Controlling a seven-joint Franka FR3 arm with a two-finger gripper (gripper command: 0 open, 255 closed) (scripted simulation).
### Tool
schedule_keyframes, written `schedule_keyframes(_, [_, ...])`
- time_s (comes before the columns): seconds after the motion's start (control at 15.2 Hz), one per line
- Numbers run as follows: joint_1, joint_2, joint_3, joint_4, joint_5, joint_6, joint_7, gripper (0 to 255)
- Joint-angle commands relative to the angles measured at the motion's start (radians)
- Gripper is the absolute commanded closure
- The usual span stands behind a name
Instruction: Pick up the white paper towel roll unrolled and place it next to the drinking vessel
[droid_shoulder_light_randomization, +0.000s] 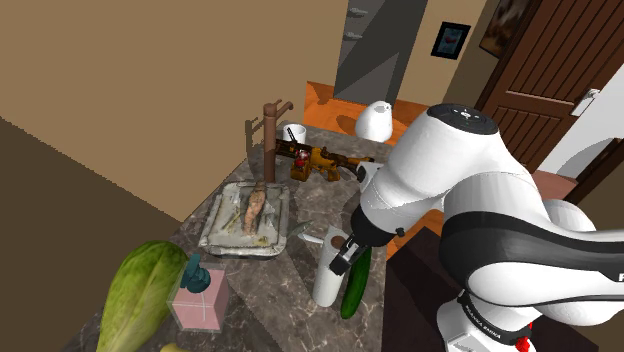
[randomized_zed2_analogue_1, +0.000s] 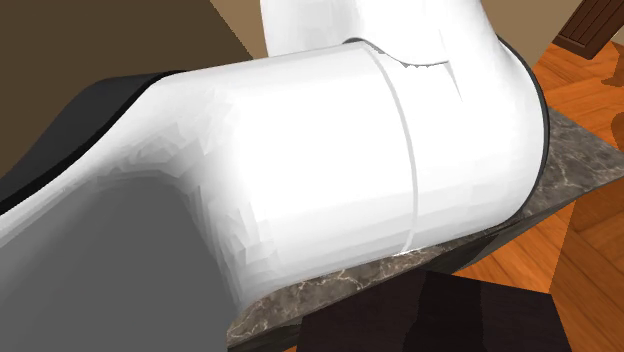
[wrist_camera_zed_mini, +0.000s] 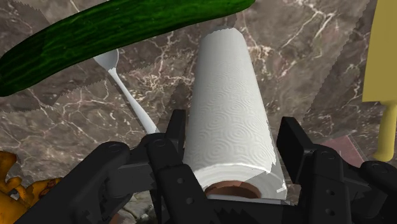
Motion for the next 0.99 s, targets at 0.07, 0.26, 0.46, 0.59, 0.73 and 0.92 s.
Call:
schedule_keyframes(0.07, [0.0,0.0,0.0,0.0,0.0,0.0,0.0,255])
schedule_keyframes(0.26, [0.0,0.0,0.0,0.0,0.0,0.0,0.0,255])
schedule_keyframes(0.46, [-0.002,-0.018,-0.015,0.017,-0.011,-0.035,-0.001,255])
schedule_keyframes(0.59, [-0.004,-0.035,-0.029,0.035,-0.023,-0.069,-0.001,255])
schedule_keyframes(0.73, [-0.007,-0.049,-0.043,0.054,-0.034,-0.102,-0.001,255])
schedule_keyframes(0.92, [-0.012,-0.067,-0.063,0.084,-0.051,-0.149,-0.002,255])
